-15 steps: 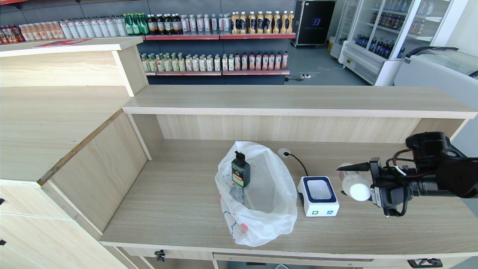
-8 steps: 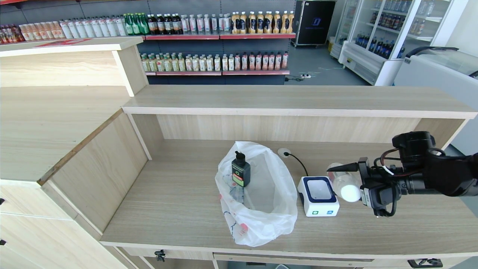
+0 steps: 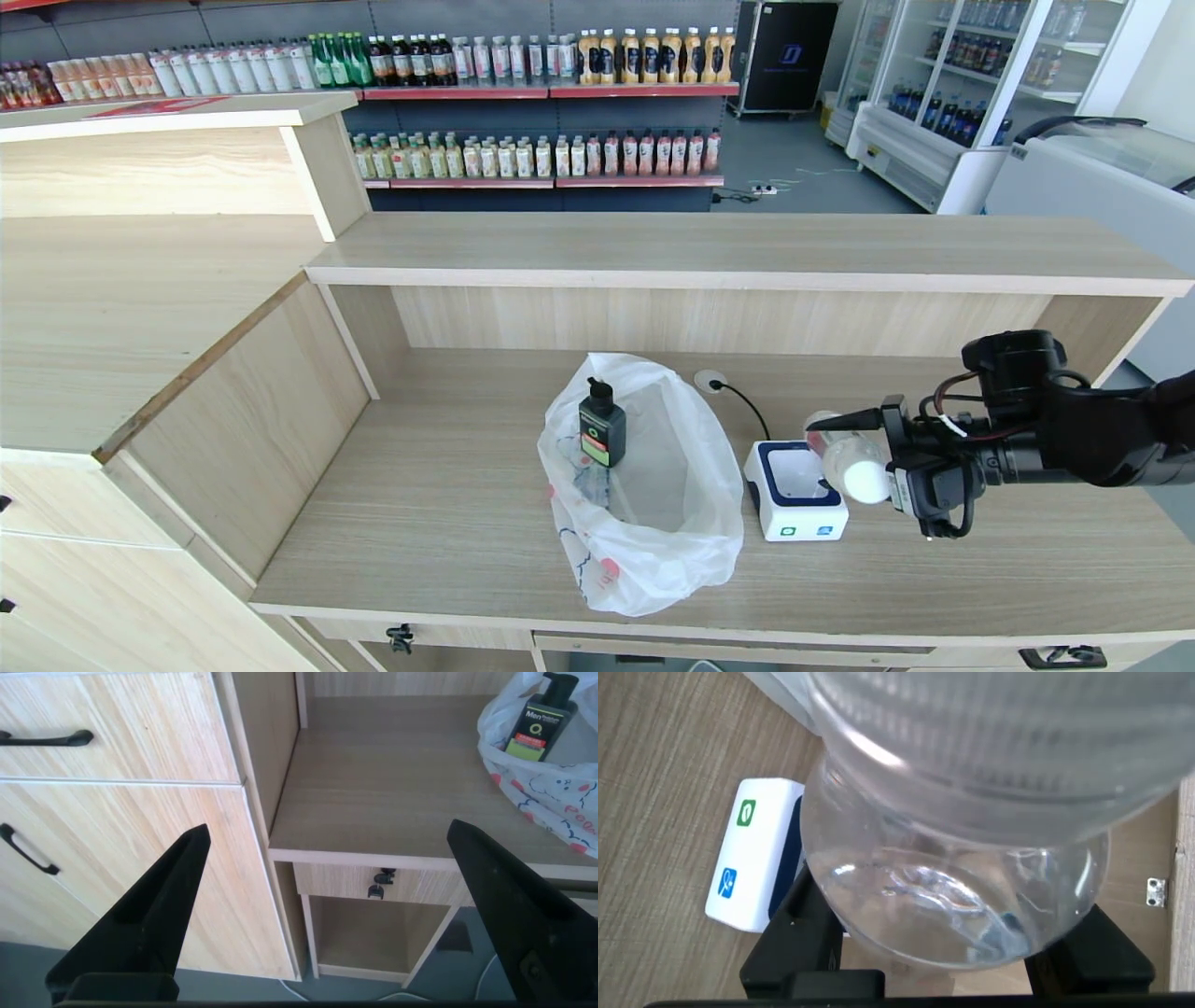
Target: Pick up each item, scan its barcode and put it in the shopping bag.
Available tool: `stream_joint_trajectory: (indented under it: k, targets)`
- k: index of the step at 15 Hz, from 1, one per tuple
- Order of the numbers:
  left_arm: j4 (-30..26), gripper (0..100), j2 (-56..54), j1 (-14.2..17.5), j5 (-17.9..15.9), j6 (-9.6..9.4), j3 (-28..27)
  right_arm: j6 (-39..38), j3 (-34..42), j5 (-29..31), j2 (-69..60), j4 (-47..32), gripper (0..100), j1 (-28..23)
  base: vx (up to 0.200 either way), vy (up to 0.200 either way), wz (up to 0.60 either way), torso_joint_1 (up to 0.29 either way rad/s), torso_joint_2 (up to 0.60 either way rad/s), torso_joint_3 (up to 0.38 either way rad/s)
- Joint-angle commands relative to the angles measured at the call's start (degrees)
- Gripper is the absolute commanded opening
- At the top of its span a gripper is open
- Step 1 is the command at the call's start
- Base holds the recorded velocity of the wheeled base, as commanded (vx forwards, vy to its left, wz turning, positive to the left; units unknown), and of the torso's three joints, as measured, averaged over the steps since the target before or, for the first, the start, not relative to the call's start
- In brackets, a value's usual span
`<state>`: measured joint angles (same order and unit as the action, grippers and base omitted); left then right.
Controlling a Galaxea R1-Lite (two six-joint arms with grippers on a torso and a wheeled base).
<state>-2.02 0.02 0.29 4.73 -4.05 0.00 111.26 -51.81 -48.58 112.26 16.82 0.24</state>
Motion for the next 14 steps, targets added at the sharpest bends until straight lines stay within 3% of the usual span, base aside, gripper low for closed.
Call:
stream_joint_trajectory:
  k: [1, 14]
  targets:
    - [0.0, 100, -0.02, -0.03, 0.02, 0.0, 0.0, -0.17, -0.4, -0.02, 0.94, -0.04, 0, 0.28, 0.0, 0.0, 0.0, 0.0, 0.0, 0.0]
    - [0.0, 100, -0.02, -0.03, 0.02, 0.0, 0.0, -3.42, -3.65, -0.38, 3.4, -0.04, 0, 2.83, 0.0, 0.0, 0.0, 0.0, 0.0, 0.0]
